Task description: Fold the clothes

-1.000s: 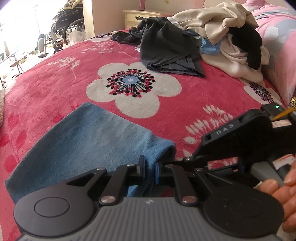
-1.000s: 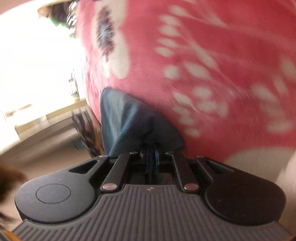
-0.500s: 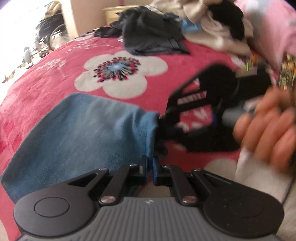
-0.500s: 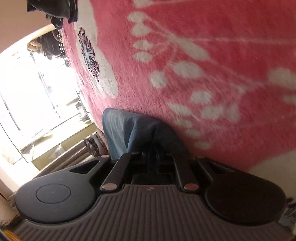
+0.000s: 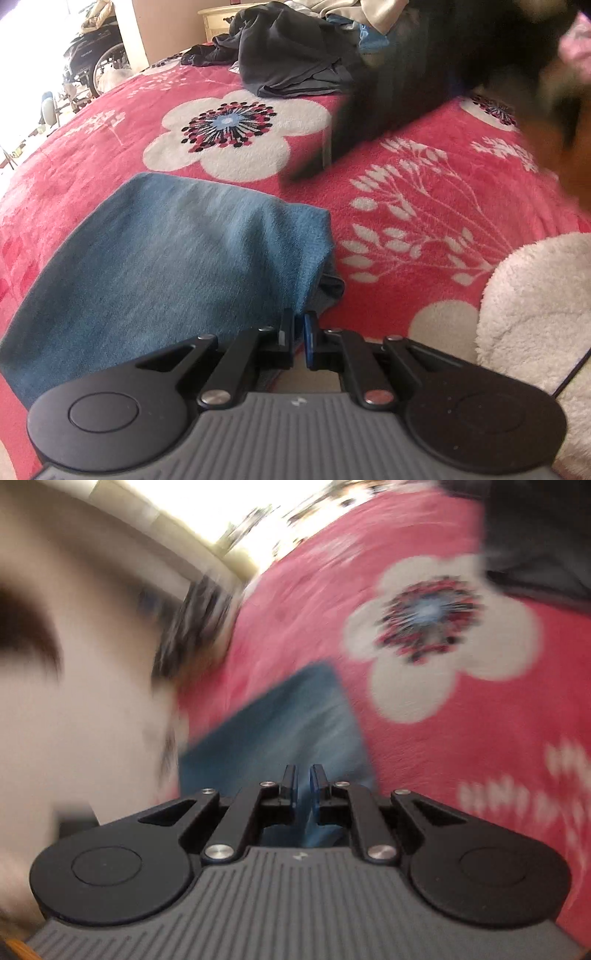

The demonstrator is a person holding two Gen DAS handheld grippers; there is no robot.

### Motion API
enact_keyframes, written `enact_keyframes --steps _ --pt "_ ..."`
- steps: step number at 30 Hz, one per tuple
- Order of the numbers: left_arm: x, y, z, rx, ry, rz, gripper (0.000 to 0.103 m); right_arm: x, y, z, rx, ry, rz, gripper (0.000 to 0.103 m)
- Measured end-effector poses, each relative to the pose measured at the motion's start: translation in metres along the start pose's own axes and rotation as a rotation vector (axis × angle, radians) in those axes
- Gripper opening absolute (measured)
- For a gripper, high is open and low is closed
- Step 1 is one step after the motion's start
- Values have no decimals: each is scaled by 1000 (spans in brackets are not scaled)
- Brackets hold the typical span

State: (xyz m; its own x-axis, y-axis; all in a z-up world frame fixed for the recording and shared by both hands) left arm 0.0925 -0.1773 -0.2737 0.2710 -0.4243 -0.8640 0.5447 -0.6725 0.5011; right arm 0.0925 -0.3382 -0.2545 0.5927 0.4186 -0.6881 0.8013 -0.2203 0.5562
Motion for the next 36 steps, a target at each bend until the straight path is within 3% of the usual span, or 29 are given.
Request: enact_keyframes --steps 3,7,11,14,16,23,27,30,33,36 --pt "3 -2 -2 -23 -10 -33 7 45 -29 -10 -151 -105 -118 3" --pt "-13 3 -6 -76 -51 -36 9 41 -29 -11 -174 -110 -109 3" --pt "-41 10 -17 -152 -68 28 15 38 -32 -8 -169 -95 -112 3" --pt "-31 3 -29 -182 19 -13 18 40 -33 -16 -195 -107 -99 3" --pt "-20 -5 -32 -174 76 -31 9 37 -36 -21 -217 -117 -93 3" --pt "-21 -6 -32 -172 72 2 12 17 -33 -50 -314 -208 -99 5" --pt "-20 -7 -30 -157 72 1 12 57 -45 -34 -250 -241 -218 8" --pt "-21 -8 -30 -153 65 5 12 46 -41 -34 -228 -248 -227 10" --pt "-21 -9 -31 -148 62 9 12 22 -41 -37 -243 -312 -266 11" --pt "-20 -9 -31 -143 61 14 12 -5 -35 -41 -264 -352 -231 11"
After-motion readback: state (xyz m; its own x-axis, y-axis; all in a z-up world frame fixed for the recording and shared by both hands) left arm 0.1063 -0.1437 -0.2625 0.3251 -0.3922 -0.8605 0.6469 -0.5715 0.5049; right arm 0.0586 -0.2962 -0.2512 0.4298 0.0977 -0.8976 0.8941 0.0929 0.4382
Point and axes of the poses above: each gripper's, at about its wrist camera, not at the fingertips, and x roughly the way its jaws point, z to its right, y to its top, the point moved 2 cm from there along x, roughly the way its jaws point, and after that the axes turned 11 degrees about -x, right-handed, at the moved point
